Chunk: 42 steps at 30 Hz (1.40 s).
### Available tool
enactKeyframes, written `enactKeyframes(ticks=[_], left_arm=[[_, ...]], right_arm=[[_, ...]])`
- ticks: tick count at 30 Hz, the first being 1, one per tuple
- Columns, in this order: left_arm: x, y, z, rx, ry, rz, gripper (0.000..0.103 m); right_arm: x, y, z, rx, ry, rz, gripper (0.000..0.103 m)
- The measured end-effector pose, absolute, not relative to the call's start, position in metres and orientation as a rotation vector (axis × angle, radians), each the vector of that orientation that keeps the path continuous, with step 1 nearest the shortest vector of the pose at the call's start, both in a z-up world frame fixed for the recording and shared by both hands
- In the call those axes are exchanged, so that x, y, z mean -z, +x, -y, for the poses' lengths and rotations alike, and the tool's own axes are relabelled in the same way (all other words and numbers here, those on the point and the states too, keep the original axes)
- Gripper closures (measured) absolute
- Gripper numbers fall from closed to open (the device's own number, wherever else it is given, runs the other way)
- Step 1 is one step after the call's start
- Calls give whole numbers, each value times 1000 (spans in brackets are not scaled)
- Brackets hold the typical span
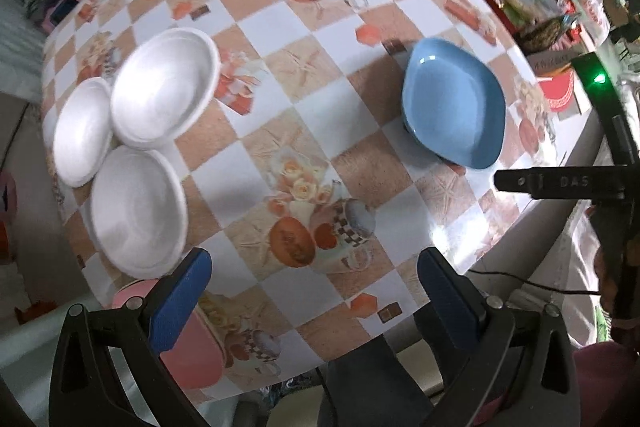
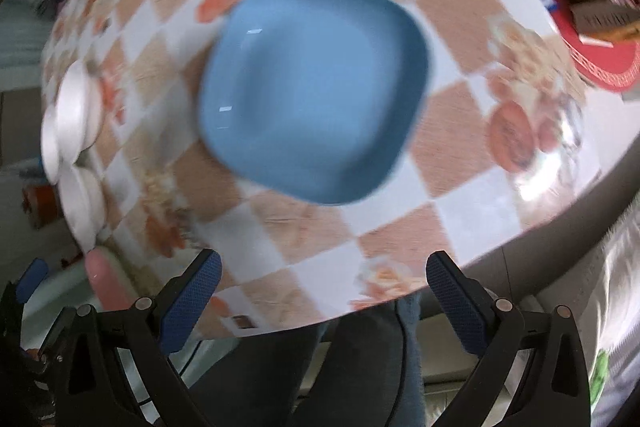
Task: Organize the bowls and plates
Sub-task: 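Move the right gripper to the rim of the blue square plate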
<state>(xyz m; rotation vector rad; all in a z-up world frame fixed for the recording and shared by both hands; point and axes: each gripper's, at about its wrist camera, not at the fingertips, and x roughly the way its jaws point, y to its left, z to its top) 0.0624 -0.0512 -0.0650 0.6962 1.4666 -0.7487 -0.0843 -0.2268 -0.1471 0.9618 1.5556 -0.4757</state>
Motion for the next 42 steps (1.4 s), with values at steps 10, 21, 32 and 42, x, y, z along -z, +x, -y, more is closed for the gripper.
enactKeyframes(ticks=[10, 21, 32, 42], left_arm=[[79, 51, 69, 695, 743, -1507, 0], [86, 66, 51, 594, 710, -1545, 0], [93, 65, 44, 577, 703, -1567, 0], [113, 68, 61, 551, 646, -1631, 0]], right_arm=[[167, -79, 254, 522, 718, -1635, 0], [193, -41, 215, 428, 560, -1695, 0], [187, -49, 206, 350, 680, -1642, 0], [178, -74, 252, 459, 571, -1607, 0]])
